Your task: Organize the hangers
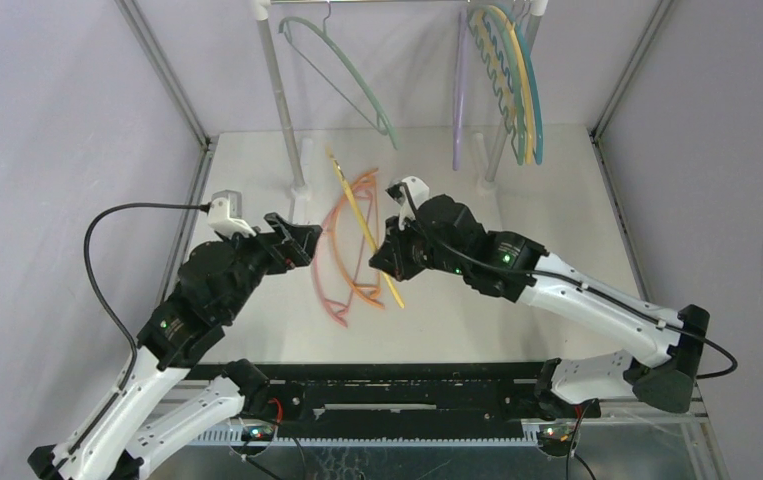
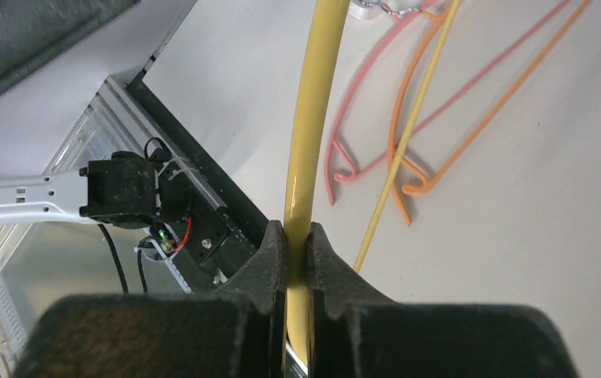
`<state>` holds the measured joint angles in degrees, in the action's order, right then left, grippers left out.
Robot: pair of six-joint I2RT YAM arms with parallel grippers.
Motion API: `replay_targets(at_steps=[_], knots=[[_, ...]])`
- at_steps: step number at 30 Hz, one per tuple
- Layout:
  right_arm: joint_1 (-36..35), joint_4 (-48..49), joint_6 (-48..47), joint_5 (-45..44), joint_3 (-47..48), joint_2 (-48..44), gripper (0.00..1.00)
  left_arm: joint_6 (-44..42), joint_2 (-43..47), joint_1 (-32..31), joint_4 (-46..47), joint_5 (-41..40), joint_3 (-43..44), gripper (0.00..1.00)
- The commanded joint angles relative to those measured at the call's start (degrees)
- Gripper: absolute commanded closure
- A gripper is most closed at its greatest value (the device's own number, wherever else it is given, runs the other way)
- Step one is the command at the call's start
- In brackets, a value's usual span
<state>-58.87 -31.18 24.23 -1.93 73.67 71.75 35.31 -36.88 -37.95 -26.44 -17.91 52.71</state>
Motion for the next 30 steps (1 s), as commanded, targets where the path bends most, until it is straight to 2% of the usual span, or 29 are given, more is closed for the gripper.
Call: replay_targets(at_steps=[1,7,15,30], knots=[[1.11,4.9,-5.17,3.28,7.67,1.79,1.0,-3.07,1.46,0.33,-3.83,-2.78,1.79,0.0],[2.55,4.93,-9.73,1.75,16.83,7.6,1.0,-4.17,2.34,0.34,-4.8,-3.62,1.34,0.0],[4.27,11.3,-12.44,-4.35,24.04,14.71,1.0,-5.36,3.16,0.34,-6.41,-4.02,1.48,0.01],[8.43,17.39,-16.31,-2.81,41.29,29.08,1.0,-6.83,4.95,0.47,-8.87,-5.58,1.1,0.0]])
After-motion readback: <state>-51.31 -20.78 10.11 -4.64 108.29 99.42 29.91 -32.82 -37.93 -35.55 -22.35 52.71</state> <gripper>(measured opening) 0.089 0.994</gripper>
